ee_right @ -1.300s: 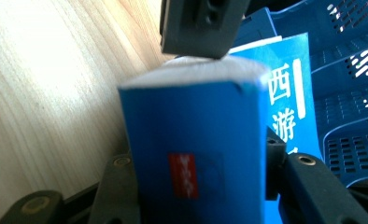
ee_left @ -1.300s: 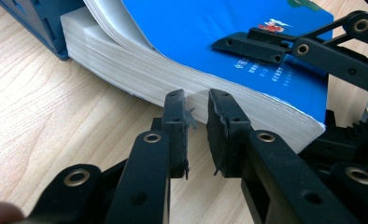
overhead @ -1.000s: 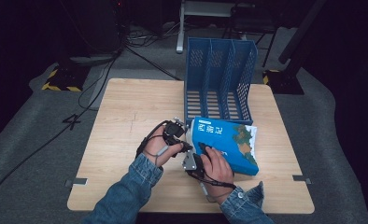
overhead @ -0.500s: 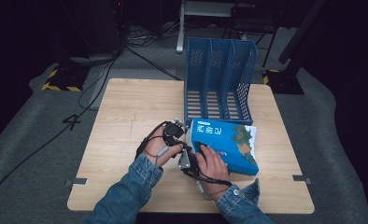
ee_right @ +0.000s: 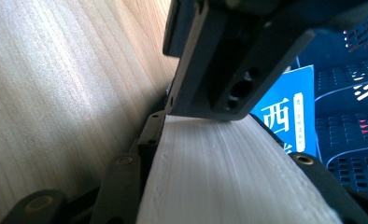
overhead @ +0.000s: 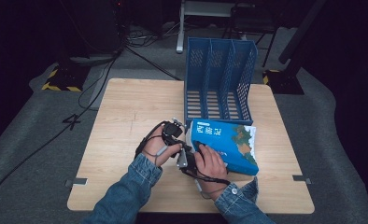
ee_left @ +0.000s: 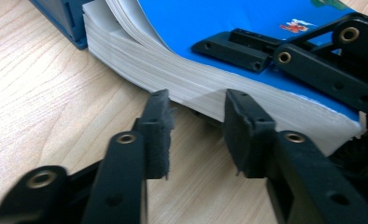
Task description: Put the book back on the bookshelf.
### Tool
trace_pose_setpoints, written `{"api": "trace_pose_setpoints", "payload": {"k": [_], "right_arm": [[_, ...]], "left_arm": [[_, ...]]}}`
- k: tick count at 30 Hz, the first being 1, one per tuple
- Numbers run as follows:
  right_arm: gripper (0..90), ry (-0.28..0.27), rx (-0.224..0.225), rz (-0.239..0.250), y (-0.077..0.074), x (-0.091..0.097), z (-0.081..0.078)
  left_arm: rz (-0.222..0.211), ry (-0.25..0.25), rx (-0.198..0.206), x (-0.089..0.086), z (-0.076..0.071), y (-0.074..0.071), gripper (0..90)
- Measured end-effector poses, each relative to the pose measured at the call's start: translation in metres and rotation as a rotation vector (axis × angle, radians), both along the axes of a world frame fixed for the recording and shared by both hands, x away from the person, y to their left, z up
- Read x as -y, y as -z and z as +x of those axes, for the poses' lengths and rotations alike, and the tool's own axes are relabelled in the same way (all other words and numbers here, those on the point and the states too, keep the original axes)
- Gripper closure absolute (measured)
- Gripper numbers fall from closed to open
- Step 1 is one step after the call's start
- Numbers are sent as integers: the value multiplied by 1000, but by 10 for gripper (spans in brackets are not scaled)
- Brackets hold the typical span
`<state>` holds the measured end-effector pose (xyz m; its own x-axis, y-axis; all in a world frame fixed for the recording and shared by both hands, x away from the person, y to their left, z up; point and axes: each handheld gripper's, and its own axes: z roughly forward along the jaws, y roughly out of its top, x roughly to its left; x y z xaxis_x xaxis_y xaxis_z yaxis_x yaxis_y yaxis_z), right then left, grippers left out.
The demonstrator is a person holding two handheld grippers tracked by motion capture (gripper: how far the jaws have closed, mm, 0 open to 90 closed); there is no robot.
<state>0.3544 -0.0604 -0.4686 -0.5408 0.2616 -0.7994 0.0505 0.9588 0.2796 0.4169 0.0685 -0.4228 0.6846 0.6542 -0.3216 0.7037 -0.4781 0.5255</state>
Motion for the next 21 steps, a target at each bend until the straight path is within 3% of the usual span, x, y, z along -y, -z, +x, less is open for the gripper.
{"api": "trace_pose_setpoints", "payload": {"k": [1,2,5,11,12,21], "right_arm": [[590,2,1,3,-1,0,0],[593,23,-14,61,0,-1,-2],[598,12,-14,46,-5,3,-1],[603,1,-16,91,-15,12,-1],[604,7,-27,140,-17,14,-2],[607,28,-58,272,-47,31,0]], "left_arm": [[-9,-3,-3,-1,1,0,580],[-12,-7,4,-2,1,1,555],[-27,-26,28,-5,2,-1,517],[-87,-104,138,-20,5,-11,437],[-86,-110,141,-22,5,-12,426],[-94,-152,135,-38,12,-9,426]]}}
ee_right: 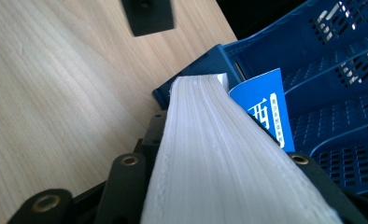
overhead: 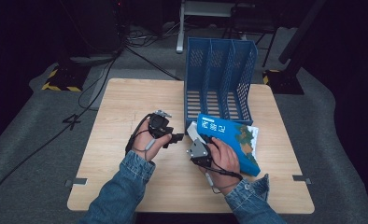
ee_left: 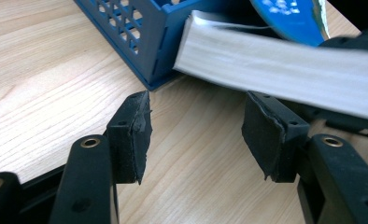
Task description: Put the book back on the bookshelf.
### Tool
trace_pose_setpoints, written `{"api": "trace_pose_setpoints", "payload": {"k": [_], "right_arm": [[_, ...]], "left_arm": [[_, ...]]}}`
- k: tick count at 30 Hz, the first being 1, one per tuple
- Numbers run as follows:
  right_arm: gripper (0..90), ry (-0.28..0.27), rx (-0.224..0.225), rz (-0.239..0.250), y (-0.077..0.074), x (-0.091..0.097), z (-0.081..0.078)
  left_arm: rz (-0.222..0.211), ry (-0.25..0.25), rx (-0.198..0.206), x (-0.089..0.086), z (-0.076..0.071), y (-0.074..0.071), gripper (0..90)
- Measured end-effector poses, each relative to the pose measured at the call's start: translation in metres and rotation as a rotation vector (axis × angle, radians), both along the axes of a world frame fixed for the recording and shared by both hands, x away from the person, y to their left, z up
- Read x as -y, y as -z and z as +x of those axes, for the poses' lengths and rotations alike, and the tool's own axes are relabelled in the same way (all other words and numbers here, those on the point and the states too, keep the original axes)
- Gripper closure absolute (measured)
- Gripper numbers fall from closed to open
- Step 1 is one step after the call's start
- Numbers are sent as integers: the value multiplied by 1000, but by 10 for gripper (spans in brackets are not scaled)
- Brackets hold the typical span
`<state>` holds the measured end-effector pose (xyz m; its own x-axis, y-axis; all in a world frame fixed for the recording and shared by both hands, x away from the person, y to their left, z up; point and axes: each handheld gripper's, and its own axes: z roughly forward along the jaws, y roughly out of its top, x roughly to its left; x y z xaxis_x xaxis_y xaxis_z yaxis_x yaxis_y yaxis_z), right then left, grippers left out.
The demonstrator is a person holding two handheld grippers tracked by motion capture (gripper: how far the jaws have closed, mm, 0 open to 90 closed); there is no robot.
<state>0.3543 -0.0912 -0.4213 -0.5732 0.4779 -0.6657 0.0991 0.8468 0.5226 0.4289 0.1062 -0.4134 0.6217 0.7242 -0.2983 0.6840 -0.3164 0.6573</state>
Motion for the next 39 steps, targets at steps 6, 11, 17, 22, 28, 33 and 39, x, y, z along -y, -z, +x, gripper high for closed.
{"api": "trace_pose_setpoints", "payload": {"k": [6,11,17,22,28,33,39], "right_arm": [[610,15,-35,71,-17,9,3],[611,26,-52,217,-43,26,2],[611,56,-69,403,-70,46,0],[612,71,-75,506,-84,58,0],[612,75,-108,664,-103,77,3],[612,66,-123,740,-111,85,5],[612,53,-134,796,-114,86,6]], "left_arm": [[-9,-21,-6,-6,3,1,427],[-12,-32,-6,-11,5,3,427],[4,-66,-2,-19,8,6,427],[102,-119,39,-30,14,15,425],[181,-189,58,-54,24,31,419],[205,-237,90,-75,29,37,409],[226,-260,87,-85,32,47,374]]}}
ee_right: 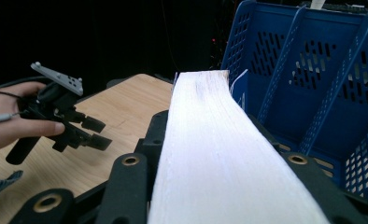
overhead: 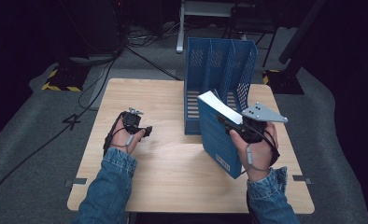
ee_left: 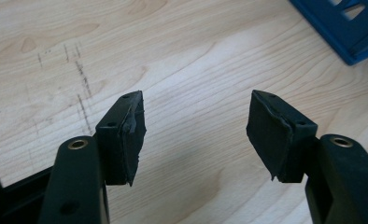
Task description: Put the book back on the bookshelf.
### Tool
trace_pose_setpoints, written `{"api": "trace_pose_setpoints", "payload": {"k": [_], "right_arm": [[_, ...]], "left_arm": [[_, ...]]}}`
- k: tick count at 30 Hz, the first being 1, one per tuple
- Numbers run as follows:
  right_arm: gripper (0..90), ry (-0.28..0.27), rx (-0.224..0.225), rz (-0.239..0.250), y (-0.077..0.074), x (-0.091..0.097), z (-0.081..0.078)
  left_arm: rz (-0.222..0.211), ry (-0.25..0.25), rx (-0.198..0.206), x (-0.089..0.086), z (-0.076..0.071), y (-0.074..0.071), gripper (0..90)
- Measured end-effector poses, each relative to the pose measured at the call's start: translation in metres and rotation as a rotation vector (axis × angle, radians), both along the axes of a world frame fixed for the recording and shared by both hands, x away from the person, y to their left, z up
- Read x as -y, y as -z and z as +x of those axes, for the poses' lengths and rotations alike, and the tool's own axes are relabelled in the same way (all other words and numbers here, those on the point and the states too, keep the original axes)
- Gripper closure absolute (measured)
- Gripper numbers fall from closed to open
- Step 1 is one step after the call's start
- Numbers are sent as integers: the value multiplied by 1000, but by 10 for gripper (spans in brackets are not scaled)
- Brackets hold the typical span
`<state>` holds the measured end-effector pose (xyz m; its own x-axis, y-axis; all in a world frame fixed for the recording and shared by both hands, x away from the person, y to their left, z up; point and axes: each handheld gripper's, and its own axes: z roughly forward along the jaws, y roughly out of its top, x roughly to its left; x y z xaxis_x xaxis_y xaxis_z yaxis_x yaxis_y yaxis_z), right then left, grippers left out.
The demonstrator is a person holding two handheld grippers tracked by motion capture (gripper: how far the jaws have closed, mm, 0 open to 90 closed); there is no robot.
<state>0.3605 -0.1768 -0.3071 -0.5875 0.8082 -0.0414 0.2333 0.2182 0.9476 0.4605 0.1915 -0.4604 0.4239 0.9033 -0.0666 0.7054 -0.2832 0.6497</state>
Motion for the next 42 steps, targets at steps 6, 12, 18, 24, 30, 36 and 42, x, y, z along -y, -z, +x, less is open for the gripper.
{"api": "trace_pose_setpoints", "payload": {"k": [6,12,18,24,30,36,42], "right_arm": [[612,0,7,34,-6,2,1],[612,-12,7,61,-12,6,5],[612,-49,0,100,-16,11,10],[612,-148,14,123,-23,13,19],[612,-234,10,164,-31,15,30],[613,-274,11,154,-43,10,37],[612,-265,19,165,-54,10,47]], "left_arm": [[64,-3,-25,-15,1,12,348],[106,29,-24,-25,2,21,325],[138,43,-20,-30,2,27,310],[116,50,-3,-35,3,30,276],[71,50,3,-39,5,34,227],[31,42,39,-40,7,41,161],[15,40,65,-41,8,44,142]]}}
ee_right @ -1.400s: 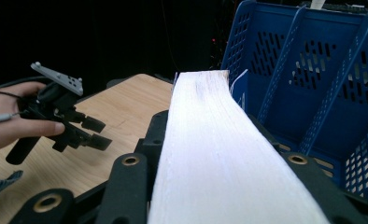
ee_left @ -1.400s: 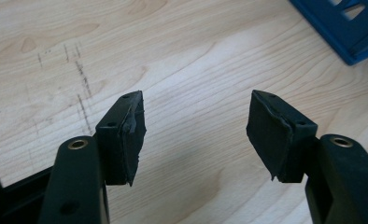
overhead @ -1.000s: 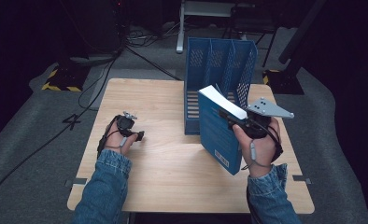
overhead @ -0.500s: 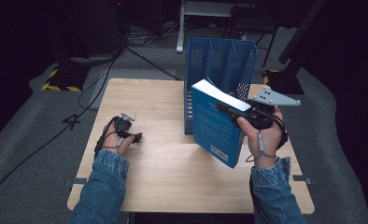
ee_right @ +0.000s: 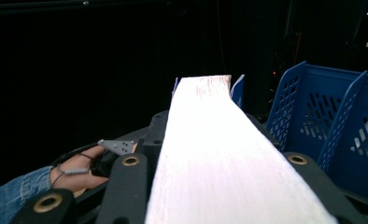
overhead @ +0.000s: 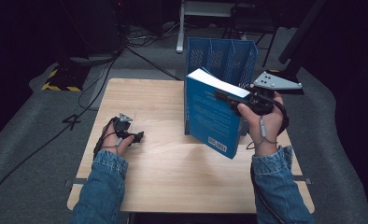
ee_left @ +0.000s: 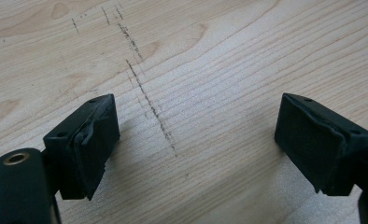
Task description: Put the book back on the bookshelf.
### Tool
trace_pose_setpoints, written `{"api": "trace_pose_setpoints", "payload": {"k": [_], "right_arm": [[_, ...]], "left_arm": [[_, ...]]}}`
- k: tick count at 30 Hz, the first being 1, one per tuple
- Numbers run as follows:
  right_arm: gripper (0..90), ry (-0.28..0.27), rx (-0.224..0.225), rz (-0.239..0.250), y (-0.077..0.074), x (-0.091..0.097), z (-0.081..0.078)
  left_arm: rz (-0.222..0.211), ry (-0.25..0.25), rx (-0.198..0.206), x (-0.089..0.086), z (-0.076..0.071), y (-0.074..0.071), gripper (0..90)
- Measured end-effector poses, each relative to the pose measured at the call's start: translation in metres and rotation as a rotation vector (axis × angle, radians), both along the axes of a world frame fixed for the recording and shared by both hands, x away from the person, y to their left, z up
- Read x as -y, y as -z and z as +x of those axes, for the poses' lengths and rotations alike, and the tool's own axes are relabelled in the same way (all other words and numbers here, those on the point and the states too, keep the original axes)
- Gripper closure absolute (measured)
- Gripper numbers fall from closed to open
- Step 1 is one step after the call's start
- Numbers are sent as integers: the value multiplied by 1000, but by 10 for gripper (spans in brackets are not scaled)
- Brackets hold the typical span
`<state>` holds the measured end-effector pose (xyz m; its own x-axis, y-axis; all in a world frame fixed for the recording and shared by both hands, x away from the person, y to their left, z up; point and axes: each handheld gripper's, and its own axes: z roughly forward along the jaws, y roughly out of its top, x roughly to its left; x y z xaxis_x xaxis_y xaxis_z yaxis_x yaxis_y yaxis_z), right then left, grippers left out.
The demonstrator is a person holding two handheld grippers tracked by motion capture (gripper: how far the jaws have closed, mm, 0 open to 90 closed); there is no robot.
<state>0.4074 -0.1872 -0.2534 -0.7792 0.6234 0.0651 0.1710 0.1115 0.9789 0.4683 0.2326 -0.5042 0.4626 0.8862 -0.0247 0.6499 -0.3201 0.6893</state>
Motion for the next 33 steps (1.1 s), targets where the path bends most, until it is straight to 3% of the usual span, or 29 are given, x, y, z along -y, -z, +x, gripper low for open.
{"api": "trace_pose_setpoints", "payload": {"k": [14,18,33], "right_arm": [[613,17,27,-10,-33,-12,32],[612,37,29,12,-40,-15,44],[612,139,34,29,-45,-22,92]], "left_arm": [[-3,-23,3,-1,1,0,145],[1,-23,2,-1,2,0,141],[1,-24,1,-1,3,0,140]]}}
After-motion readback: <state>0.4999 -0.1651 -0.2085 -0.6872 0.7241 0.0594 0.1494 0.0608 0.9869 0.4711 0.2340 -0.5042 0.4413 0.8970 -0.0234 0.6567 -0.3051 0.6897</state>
